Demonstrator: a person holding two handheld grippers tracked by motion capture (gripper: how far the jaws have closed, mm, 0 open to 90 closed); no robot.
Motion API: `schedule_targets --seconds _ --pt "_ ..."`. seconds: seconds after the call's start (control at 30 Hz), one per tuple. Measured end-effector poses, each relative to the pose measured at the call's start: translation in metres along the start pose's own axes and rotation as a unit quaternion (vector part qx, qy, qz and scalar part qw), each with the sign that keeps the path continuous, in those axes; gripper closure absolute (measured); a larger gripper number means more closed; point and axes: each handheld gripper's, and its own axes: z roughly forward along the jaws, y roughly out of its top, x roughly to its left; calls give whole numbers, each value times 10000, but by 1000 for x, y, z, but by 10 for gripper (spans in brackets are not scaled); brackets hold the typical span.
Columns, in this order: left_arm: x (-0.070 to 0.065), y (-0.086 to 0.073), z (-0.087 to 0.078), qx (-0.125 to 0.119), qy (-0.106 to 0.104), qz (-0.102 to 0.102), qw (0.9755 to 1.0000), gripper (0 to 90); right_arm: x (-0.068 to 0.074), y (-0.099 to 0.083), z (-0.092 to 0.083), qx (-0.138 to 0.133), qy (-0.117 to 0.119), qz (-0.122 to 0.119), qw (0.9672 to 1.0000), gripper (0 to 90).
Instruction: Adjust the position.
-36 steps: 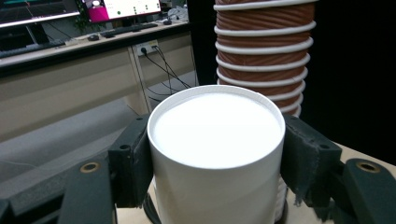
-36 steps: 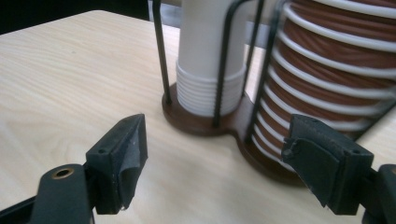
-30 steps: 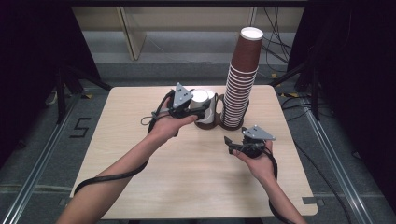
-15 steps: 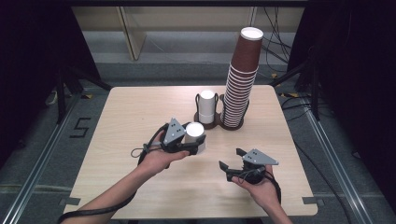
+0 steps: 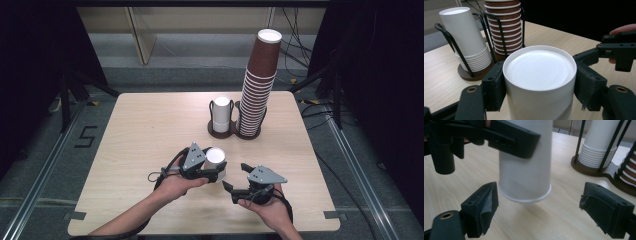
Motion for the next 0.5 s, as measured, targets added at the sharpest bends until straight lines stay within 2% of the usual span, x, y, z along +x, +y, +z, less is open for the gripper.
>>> schedule_targets --seconds 0.03,0.07,0.1,0.13,0.17,0.27,0.3,0.33,0.5 --pt "0 0 0 0 0 0 10000 329 0 0 0 0 0 0 10000 149" --pt "-2 0 2 -46 -49 -41 10000 329 0 3 2 -69 -22 -243 9997 148" --pt "-2 0 2 -46 -49 -41 10000 329 0 3 2 -69 -22 -243 9997 148" --pt "-3 0 3 13 -71 -22 10000 329 3 3 4 -91 63 -56 9999 148" --pt "-5 0 5 37 -107 -11 9999 329 2 5 5 -57 41 -240 9997 148" --pt "-6 1 8 38 -140 -38 9999 329 5 5 8 -52 84 -152 9998 149" --pt "-7 1 11 0 -187 -62 9998 329 3 6 12 -134 26 -264 9996 152" --pt "-7 1 11 0 -187 -62 9998 330 3 6 13 -174 33 -278 9995 152" --pt "-15 3 13 28 -292 -41 9996 330 4 10 16 -80 93 -109 9999 158"
